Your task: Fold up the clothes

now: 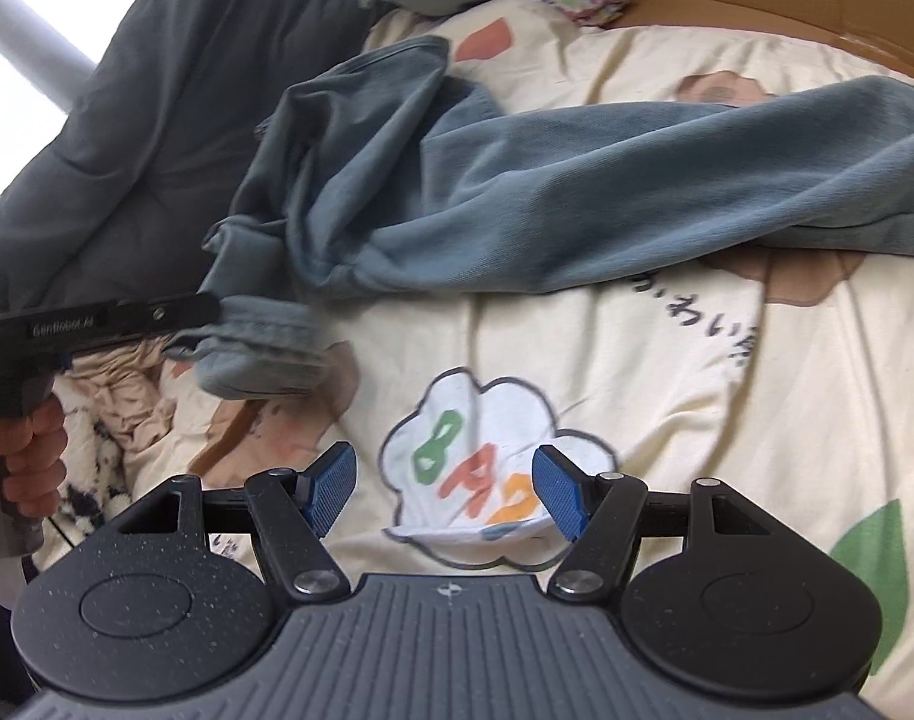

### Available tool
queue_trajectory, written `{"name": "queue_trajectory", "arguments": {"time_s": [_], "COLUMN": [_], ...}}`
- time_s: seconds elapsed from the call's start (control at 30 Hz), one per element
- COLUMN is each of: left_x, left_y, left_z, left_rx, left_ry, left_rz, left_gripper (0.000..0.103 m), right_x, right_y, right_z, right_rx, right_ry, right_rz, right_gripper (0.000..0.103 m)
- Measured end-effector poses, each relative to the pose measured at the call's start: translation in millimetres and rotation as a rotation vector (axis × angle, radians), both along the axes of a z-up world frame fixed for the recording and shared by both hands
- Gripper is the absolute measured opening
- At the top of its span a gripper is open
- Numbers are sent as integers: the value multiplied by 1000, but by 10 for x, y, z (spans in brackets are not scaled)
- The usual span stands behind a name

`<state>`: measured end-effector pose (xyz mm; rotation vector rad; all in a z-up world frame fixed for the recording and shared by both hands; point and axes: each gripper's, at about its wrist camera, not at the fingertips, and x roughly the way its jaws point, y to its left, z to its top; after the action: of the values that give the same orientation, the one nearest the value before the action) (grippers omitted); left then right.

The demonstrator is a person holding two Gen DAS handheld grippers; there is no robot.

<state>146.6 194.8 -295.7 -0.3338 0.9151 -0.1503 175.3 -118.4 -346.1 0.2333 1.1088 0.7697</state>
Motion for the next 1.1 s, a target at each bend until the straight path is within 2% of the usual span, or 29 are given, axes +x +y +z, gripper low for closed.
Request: {"name": "queue_trajectory", "arguments": {"time_s": [0.13, 0.3, 0.47, 0.67, 0.8, 0.87, 0.93, 1.03, 1.1], "left_x": [24, 25, 39, 42, 46, 59, 80, 134, 162], "left_y": [-151, -336, -514, -677, -781, -829, -839, -775, -709], "left_z": [13, 51, 131, 164, 168, 165, 145, 128, 152], "left_rx": [-25, -61, -94, -134, -181, -195, -191, -195, -177], "left_ry": [3, 16, 7, 11, 5, 1, 8, 18, 0], "left_rz": [-46, -105, -162, -230, -272, -292, -291, -267, -239], "left_gripper": [6, 6, 6, 6, 6, 7, 8, 13, 22], "right_x": [-88, -138, -157, -162, -113, -98, -86, -72, -59], "right_y": [129, 310, 429, 325, 249, 225, 188, 93, 26], "right_z": [30, 111, 119, 150, 111, 79, 47, 3, -24], "right_rx": [2, 2, 14, 42, 68, 75, 74, 63, 48], "right_ry": [-42, -139, -175, -243, -252, -247, -238, -208, -180], "right_rz": [53, 119, 154, 109, 94, 96, 92, 74, 60], "right_gripper": [71, 71, 71, 71, 69, 49, 14, 8, 7]}}
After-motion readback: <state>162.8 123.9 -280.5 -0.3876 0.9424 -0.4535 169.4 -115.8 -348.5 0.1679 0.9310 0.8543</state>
